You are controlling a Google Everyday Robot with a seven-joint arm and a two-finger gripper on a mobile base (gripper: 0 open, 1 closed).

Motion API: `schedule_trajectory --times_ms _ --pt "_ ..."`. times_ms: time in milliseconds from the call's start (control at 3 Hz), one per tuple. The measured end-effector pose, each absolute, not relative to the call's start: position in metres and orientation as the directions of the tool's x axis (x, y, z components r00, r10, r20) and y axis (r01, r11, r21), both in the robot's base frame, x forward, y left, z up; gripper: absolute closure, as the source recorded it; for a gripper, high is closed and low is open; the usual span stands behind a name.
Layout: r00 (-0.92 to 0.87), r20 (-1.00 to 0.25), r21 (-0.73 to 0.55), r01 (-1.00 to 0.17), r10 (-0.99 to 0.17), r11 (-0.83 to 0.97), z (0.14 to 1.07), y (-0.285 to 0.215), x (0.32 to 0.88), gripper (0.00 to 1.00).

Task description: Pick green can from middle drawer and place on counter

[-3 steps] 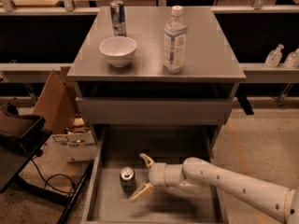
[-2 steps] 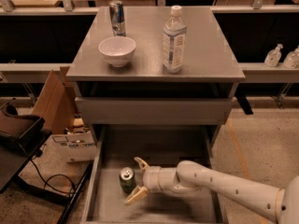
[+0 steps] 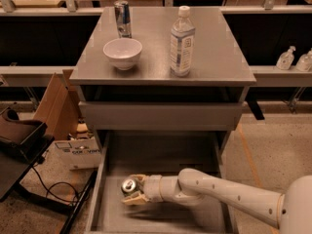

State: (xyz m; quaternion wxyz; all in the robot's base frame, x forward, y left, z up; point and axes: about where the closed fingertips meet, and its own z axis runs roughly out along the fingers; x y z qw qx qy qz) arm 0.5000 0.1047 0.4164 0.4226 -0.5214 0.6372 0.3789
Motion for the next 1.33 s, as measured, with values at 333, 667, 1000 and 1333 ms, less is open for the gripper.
schedule_trajectory --times_ms 333,667,1000,1333 --pt "-0.150 -0.938 0.106 -0.982 -0.313 0.154 0.429 0.104 0.495 0.64" --pt "-0.230 -0.935 0.200 -0.971 -0.269 0.134 0.457 0.094 0.470 0.88" --pt "-0.259 -0.937 0.239 -0.965 -0.232 0.113 0.497 0.076 0.439 1.00" --pt "-0.289 -0.938 0.266 -0.954 -0.189 0.138 0.559 0.032 0.426 1.00"
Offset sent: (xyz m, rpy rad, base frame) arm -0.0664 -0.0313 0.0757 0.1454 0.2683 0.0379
